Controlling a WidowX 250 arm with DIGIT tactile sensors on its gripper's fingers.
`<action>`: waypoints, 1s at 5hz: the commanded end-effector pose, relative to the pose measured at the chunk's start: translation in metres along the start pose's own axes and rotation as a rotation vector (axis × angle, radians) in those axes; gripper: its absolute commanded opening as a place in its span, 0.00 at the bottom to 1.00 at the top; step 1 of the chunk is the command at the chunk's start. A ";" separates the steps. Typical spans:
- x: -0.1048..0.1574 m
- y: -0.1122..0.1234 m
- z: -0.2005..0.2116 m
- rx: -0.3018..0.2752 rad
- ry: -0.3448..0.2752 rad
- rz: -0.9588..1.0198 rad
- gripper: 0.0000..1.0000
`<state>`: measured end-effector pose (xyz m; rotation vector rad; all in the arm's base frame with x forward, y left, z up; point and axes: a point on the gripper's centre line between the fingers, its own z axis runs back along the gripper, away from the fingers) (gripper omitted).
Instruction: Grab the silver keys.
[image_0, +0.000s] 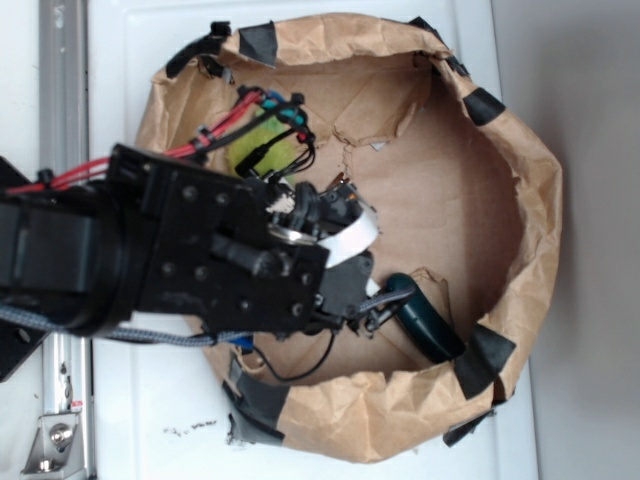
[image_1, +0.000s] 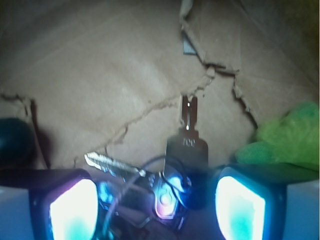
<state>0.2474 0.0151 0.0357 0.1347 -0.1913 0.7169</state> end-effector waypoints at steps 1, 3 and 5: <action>0.001 0.006 0.007 -0.042 -0.001 -0.006 0.00; 0.003 0.007 0.009 -0.068 -0.015 -0.012 0.00; 0.004 0.006 0.009 -0.070 -0.022 -0.022 0.00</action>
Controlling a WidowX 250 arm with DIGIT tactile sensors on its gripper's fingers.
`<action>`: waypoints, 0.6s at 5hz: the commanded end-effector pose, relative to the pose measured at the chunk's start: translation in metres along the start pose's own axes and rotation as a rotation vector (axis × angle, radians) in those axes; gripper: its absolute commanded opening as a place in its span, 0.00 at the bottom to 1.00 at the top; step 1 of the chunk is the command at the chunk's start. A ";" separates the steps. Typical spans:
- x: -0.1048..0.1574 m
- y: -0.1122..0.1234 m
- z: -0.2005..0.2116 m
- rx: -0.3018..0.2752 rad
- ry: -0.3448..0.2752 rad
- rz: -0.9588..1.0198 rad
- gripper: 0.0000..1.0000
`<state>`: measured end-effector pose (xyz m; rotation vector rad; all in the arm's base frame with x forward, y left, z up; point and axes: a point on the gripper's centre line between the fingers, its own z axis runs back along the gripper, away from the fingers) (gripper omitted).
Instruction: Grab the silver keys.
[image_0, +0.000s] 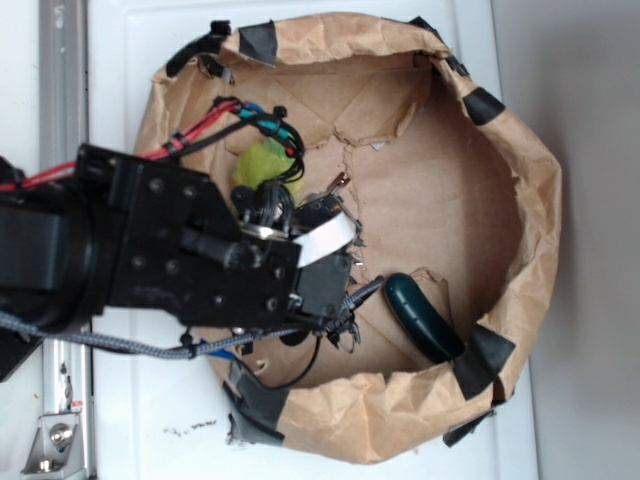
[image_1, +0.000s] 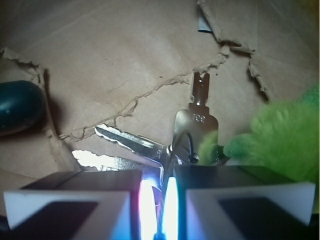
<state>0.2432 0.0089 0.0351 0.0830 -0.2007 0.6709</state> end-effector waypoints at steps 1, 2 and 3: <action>0.016 0.010 0.018 -0.014 -0.016 -0.007 0.00; 0.033 0.021 0.065 -0.095 -0.012 -0.034 0.00; 0.055 0.035 0.109 -0.191 -0.003 -0.003 0.00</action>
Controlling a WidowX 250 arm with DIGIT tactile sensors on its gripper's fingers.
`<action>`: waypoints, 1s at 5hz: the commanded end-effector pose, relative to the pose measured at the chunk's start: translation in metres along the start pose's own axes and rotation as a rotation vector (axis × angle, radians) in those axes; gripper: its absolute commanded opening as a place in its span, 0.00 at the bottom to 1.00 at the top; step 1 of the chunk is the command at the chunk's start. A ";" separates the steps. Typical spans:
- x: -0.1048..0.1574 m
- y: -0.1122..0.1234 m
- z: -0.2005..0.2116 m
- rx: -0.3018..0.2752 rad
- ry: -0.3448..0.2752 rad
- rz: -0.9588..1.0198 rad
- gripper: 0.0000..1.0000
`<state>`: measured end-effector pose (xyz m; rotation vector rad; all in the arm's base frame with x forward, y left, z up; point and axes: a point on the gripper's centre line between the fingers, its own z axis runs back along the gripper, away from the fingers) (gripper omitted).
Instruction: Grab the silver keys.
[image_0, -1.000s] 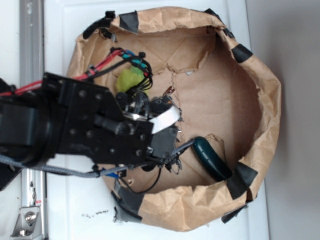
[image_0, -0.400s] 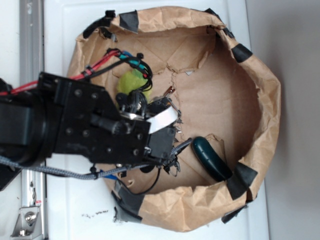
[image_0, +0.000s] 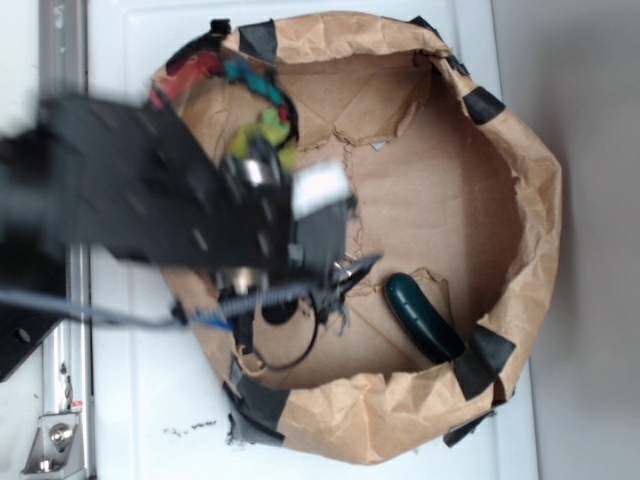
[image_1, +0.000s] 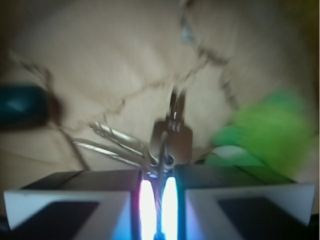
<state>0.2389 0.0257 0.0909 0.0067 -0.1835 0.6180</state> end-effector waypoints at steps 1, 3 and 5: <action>0.054 0.019 0.081 -0.165 -0.047 0.065 0.00; 0.048 0.006 0.059 -0.082 -0.044 0.028 0.00; 0.033 0.000 0.055 -0.069 0.009 -0.137 0.00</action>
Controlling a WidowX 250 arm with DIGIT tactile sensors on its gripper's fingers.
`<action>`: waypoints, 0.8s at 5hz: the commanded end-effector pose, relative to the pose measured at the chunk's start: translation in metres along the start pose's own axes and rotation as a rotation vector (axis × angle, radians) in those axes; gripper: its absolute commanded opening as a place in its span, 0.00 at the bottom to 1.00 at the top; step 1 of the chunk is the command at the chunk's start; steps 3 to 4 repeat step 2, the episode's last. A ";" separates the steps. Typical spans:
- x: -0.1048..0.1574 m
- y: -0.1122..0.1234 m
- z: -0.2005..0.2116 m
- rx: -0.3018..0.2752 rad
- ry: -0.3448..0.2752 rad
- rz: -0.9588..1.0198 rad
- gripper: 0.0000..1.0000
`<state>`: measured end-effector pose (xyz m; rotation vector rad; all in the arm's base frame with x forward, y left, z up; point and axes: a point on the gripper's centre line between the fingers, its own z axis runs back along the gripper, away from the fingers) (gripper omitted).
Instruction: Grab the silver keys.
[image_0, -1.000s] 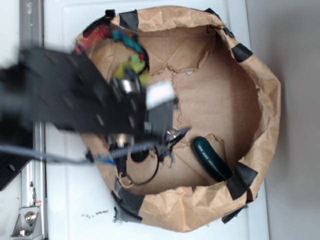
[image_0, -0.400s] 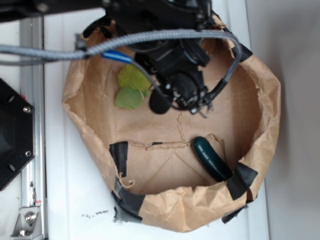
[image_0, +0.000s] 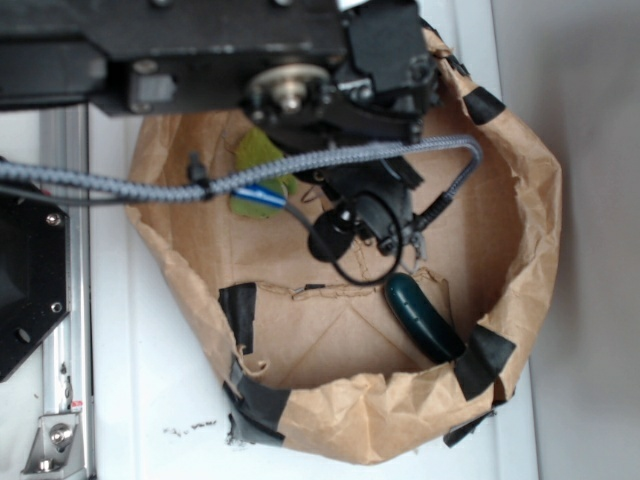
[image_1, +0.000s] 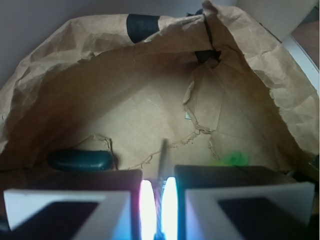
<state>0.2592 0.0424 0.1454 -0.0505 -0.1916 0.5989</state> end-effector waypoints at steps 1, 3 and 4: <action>-0.006 0.000 0.005 -0.016 -0.008 -0.135 0.00; -0.005 0.000 0.004 -0.004 -0.020 -0.121 0.00; -0.005 0.000 0.004 -0.004 -0.020 -0.121 0.00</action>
